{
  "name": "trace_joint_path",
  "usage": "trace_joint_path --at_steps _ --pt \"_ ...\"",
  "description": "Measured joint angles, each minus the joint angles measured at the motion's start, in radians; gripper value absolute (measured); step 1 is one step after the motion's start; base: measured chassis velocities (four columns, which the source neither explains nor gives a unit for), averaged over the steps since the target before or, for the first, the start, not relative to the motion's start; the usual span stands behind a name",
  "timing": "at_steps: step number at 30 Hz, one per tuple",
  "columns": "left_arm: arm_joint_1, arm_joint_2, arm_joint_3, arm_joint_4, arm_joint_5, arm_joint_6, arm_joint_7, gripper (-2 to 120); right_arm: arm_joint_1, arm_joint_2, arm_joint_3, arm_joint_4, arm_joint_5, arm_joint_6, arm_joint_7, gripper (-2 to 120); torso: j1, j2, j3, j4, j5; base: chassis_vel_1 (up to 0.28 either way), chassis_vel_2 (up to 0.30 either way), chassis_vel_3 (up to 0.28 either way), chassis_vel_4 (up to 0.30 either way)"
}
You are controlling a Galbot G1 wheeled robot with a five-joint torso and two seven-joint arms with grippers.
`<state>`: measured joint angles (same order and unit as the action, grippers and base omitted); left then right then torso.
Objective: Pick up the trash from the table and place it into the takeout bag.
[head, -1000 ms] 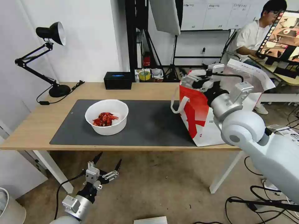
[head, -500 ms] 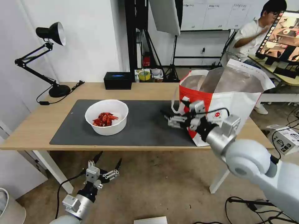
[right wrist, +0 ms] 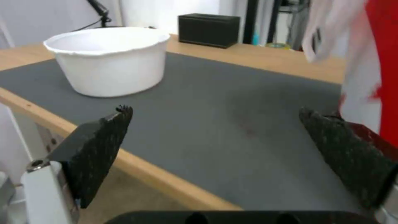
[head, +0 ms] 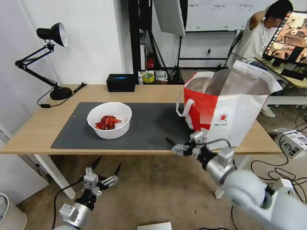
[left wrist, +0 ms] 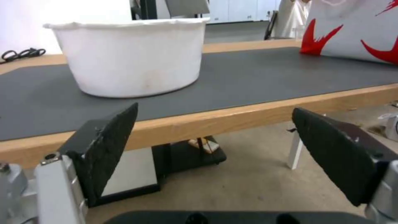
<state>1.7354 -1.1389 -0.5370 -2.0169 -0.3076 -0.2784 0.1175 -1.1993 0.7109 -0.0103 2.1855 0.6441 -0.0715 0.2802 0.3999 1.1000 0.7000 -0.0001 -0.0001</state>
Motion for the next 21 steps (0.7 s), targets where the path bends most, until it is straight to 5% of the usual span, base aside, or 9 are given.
trace_joint_path --at_steps 12,21 --pt "0.002 -0.002 0.001 0.002 0.005 -0.001 0.001 100 -0.146 0.08 0.058 0.011 -0.09 0.063 0.166 100 0.0 0.0 0.0 0.0 0.0 0.0 0.0 0.0 0.0" --pt "0.005 -0.007 0.004 0.001 0.01 -0.003 0.002 100 -0.191 0.097 0.077 0.005 -0.089 0.063 0.191 100 0.0 0.0 0.0 0.0001 0.0 0.0 0.0 0.0 0.0"
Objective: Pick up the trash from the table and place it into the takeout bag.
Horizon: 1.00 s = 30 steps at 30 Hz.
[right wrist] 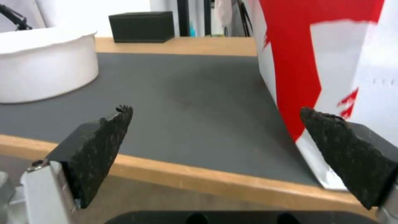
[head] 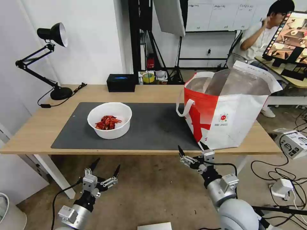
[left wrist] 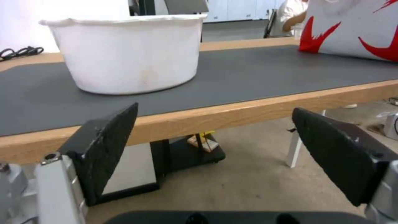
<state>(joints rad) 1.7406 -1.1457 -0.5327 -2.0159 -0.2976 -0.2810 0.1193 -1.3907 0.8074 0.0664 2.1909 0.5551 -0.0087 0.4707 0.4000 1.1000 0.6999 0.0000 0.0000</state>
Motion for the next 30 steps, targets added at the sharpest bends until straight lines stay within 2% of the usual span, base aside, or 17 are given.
trace_joint_path --at_steps 30 --pt "0.023 0.0 -0.004 -0.011 0.011 -0.002 0.002 100 -0.041 0.029 -0.024 -0.021 -0.032 0.003 0.004 100 0.0 0.0 0.0 0.0 0.0 0.0 0.0 0.0 0.0"
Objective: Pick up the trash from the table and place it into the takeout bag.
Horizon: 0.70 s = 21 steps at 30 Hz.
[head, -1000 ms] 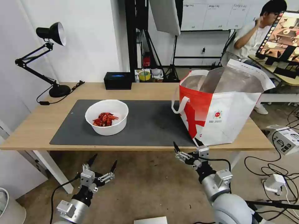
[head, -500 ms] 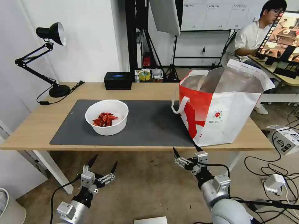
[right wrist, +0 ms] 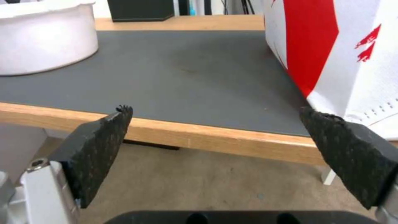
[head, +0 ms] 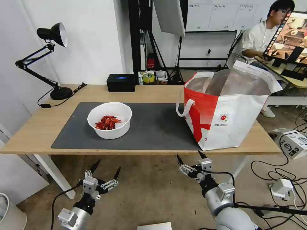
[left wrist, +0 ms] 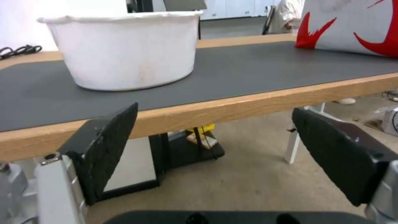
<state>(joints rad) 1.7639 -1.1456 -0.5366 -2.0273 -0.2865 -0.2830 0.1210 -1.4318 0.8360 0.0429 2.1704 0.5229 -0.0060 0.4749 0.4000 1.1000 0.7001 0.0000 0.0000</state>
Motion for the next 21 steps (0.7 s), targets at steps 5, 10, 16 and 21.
trace_joint_path --at_steps 5,10,16,21 --pt "-0.003 -0.001 0.001 0.001 0.001 0.0 0.0 100 0.013 -0.001 -0.001 -0.003 -0.016 0.006 -0.003 100 0.0 0.0 0.0 0.0 0.0 0.0 0.0 0.0 0.0" --pt "-0.004 -0.002 0.001 0.002 0.001 0.0 0.0 100 0.018 -0.002 -0.001 -0.005 -0.028 0.006 -0.003 100 0.0 0.0 0.0 0.0 0.0 0.0 0.0 0.0 0.0" --pt "-0.008 0.0 -0.001 0.004 -0.002 0.0 0.0 100 0.019 -0.003 -0.001 -0.005 -0.029 0.006 -0.003 100 0.0 0.0 0.0 0.0 0.0 0.0 0.0 0.0 0.0" --pt "-0.038 0.037 -0.027 -0.019 -0.055 0.043 -0.019 100 0.019 -0.003 -0.001 -0.005 -0.029 0.006 -0.003 100 0.0 0.0 0.0 0.0001 -0.0001 0.0 0.0 0.0 0.0"
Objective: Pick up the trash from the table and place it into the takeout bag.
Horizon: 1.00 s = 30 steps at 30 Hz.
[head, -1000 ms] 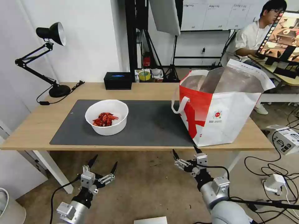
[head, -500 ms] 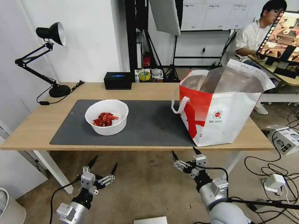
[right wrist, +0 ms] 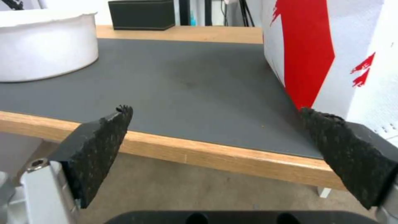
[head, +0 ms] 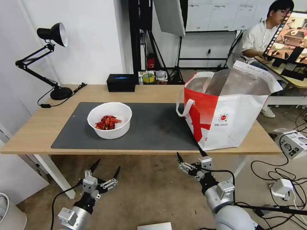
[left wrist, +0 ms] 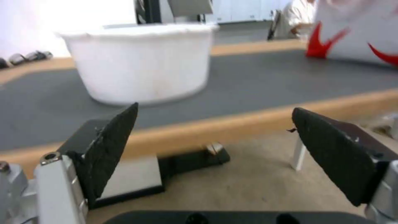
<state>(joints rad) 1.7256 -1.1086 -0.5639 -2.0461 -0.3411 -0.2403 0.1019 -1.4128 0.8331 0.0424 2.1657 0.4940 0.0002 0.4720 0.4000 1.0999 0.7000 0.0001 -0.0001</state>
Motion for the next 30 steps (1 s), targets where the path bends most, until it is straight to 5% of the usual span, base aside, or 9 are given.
trace_joint_path --at_steps 15,22,30 --pt "-0.211 0.252 -0.022 -0.083 -0.282 0.278 -0.206 100 0.0 0.0 0.0 0.0 0.0 0.0 0.0 100 0.0 0.0 0.0 0.0 -0.0001 0.0 0.0 0.0 0.0" --pt "-0.39 0.429 0.025 -0.045 -0.57 0.415 -0.298 100 0.0 0.0 0.0 0.001 0.001 0.0 0.0 100 0.0 0.0 0.0 -0.0003 -0.0002 0.0 0.0 0.0 0.0" --pt "-0.466 0.538 0.019 0.006 -0.768 0.513 -0.335 100 0.0 0.0 0.0 0.001 0.001 0.0 -0.001 100 0.0 0.0 0.0 0.0002 0.0002 0.0 0.0 0.0 0.0"
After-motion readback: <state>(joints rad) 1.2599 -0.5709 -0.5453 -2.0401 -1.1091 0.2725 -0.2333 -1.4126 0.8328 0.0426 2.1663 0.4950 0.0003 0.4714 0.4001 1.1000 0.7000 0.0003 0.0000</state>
